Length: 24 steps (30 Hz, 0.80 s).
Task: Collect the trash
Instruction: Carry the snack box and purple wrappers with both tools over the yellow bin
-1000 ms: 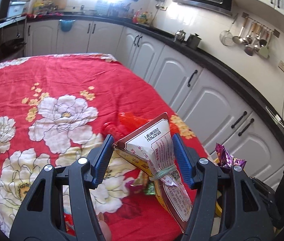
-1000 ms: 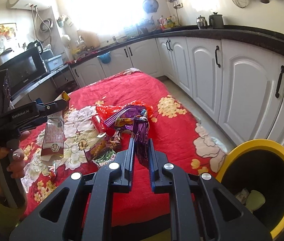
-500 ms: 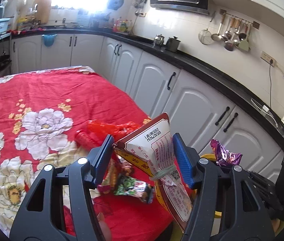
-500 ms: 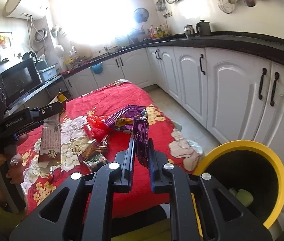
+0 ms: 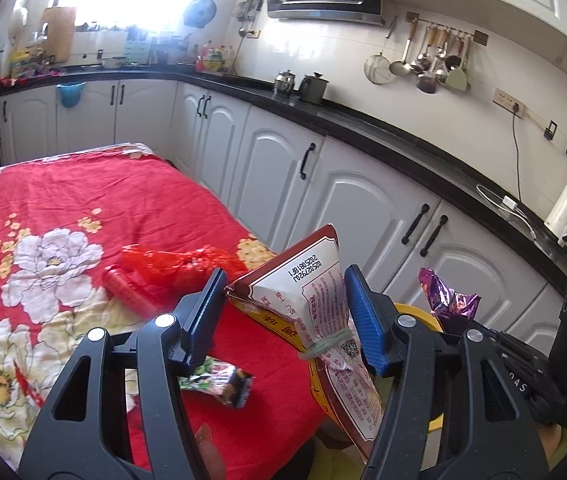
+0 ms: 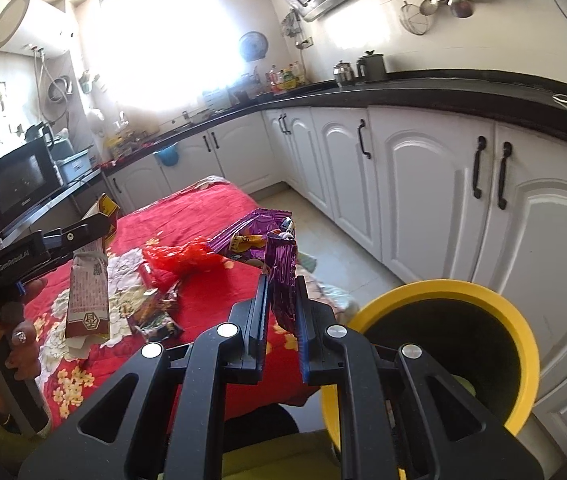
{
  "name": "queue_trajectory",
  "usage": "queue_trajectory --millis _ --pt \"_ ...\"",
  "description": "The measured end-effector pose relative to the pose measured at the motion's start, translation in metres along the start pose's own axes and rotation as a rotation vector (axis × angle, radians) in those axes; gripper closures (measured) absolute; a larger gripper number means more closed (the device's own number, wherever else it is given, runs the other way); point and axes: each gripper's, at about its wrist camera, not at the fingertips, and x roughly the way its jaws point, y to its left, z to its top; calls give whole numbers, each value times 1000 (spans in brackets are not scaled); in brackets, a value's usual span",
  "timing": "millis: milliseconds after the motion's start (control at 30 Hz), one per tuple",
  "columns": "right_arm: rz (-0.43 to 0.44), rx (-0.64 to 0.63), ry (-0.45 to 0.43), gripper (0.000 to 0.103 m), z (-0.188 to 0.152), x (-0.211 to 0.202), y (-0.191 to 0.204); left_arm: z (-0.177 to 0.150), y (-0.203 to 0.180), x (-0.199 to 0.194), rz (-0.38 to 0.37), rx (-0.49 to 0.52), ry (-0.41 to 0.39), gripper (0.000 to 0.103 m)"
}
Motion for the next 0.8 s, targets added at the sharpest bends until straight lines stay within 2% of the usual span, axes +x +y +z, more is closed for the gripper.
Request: queue_trajectory --millis 800 --pt "-102 98 -8 91 -27 -27 -63 -14 -77 31 -80 117 12 51"
